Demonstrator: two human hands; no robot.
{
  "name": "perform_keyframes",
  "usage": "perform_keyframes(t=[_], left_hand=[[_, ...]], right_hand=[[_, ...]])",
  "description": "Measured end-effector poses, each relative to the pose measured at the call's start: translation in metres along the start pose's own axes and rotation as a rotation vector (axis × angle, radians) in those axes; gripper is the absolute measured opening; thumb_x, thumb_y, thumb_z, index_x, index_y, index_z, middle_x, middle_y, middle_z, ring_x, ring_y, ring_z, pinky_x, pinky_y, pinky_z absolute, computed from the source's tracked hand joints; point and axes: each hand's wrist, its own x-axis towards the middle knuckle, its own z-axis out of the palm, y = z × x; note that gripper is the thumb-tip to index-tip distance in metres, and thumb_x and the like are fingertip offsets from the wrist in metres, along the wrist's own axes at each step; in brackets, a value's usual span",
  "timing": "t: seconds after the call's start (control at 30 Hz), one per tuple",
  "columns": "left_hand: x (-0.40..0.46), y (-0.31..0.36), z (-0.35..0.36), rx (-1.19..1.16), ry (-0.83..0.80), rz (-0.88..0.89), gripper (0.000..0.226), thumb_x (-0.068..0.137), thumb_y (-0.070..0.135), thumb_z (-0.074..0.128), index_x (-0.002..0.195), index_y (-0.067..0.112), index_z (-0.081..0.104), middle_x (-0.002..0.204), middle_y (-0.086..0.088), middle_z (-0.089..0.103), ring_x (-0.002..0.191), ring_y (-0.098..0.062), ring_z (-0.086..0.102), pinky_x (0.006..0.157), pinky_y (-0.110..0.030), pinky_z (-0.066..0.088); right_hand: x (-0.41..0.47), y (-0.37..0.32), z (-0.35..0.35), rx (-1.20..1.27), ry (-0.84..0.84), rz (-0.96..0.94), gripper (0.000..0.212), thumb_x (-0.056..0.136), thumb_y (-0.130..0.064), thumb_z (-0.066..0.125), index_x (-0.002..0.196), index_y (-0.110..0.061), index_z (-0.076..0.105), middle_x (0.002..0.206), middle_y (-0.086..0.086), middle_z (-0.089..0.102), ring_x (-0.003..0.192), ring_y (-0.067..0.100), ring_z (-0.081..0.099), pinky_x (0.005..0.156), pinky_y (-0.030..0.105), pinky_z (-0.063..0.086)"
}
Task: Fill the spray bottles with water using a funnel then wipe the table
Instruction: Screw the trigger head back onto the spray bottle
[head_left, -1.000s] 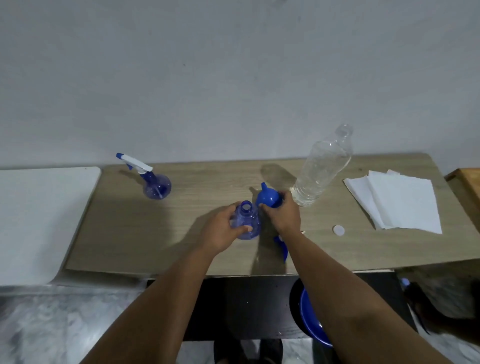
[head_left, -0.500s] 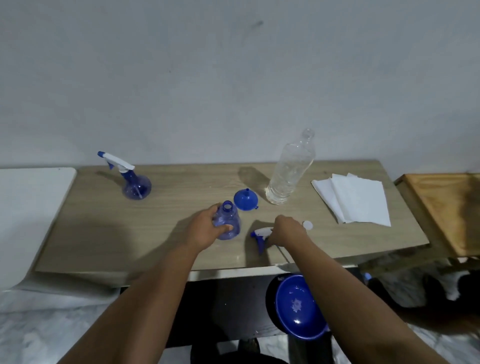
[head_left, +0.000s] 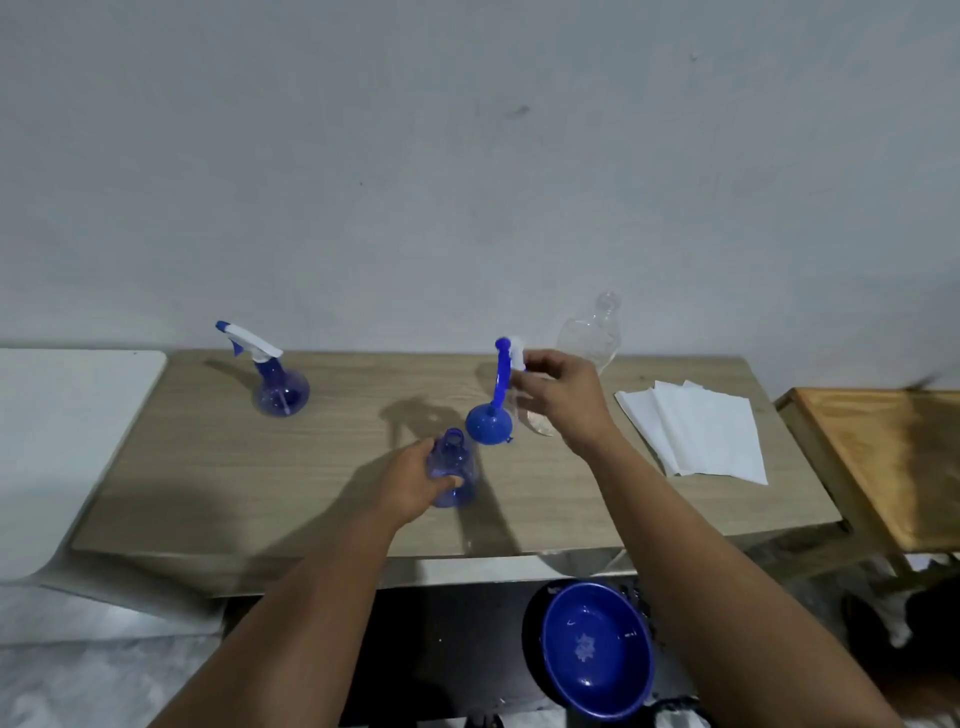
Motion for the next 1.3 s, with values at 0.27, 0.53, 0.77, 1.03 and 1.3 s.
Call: perform_keyframes(t=[0.27, 0.53, 0.77, 1.03, 1.3], left_hand=[[-0.003, 0.004, -0.002, 0.002, -0.014, 0.016, 0.049, 0.077, 0.014, 0.083, 0.121, 0.016, 0.061, 0.104, 0.001, 0.072, 0.094, -0.016, 0.068, 0.078, -0.026, 0.048], [0.0, 0.002, -0.003, 0.0, -0.03, -0.016, 0.049, 0.077, 0.017, 0.082, 0.114, 0.035, 0.056, 0.105, 0.006, 0.071, 0.099, -0.018, 0.066, 0.092, -0.035, 0.052], [0.001, 0.003, -0.004, 0.012, -0.047, -0.011, 0.052, 0.078, 0.011, 0.08, 0.114, 0.038, 0.054, 0.104, 0.007, 0.071, 0.099, -0.018, 0.067, 0.09, -0.033, 0.052], [-0.006, 0.004, -0.006, 0.027, -0.024, -0.014, 0.038, 0.071, 0.023, 0.083, 0.104, 0.026, 0.064, 0.09, 0.009, 0.072, 0.084, -0.01, 0.067, 0.08, -0.029, 0.054], [-0.003, -0.003, -0.008, 0.012, -0.068, 0.032, 0.053, 0.069, 0.038, 0.08, 0.117, 0.021, 0.066, 0.094, 0.001, 0.075, 0.088, -0.02, 0.071, 0.084, -0.047, 0.057]], right_hand=[[-0.01, -0.031, 0.048, 0.305, 0.054, -0.132, 0.029, 0.09, 0.0, 0.08, 0.117, 0.002, 0.072, 0.118, 0.028, 0.072, 0.104, 0.041, 0.075, 0.086, 0.038, 0.065], [-0.008, -0.001, 0.071, 0.218, 0.138, -0.097, 0.035, 0.085, -0.007, 0.084, 0.118, -0.002, 0.073, 0.091, 0.015, 0.074, 0.084, 0.027, 0.068, 0.094, 0.064, 0.058], [-0.001, -0.024, 0.07, 0.243, 0.085, -0.211, 0.034, 0.087, -0.006, 0.084, 0.119, -0.004, 0.073, 0.11, 0.013, 0.079, 0.09, 0.025, 0.076, 0.096, 0.054, 0.061], [-0.015, 0.052, 0.076, 0.093, 0.001, -0.128, 0.024, 0.086, 0.01, 0.072, 0.103, -0.007, 0.073, 0.096, 0.0, 0.079, 0.091, 0.012, 0.074, 0.088, 0.037, 0.059], [-0.019, 0.092, 0.068, -0.05, -0.11, -0.075, 0.031, 0.09, 0.014, 0.068, 0.115, -0.005, 0.071, 0.103, -0.001, 0.078, 0.097, 0.008, 0.075, 0.09, 0.023, 0.057]])
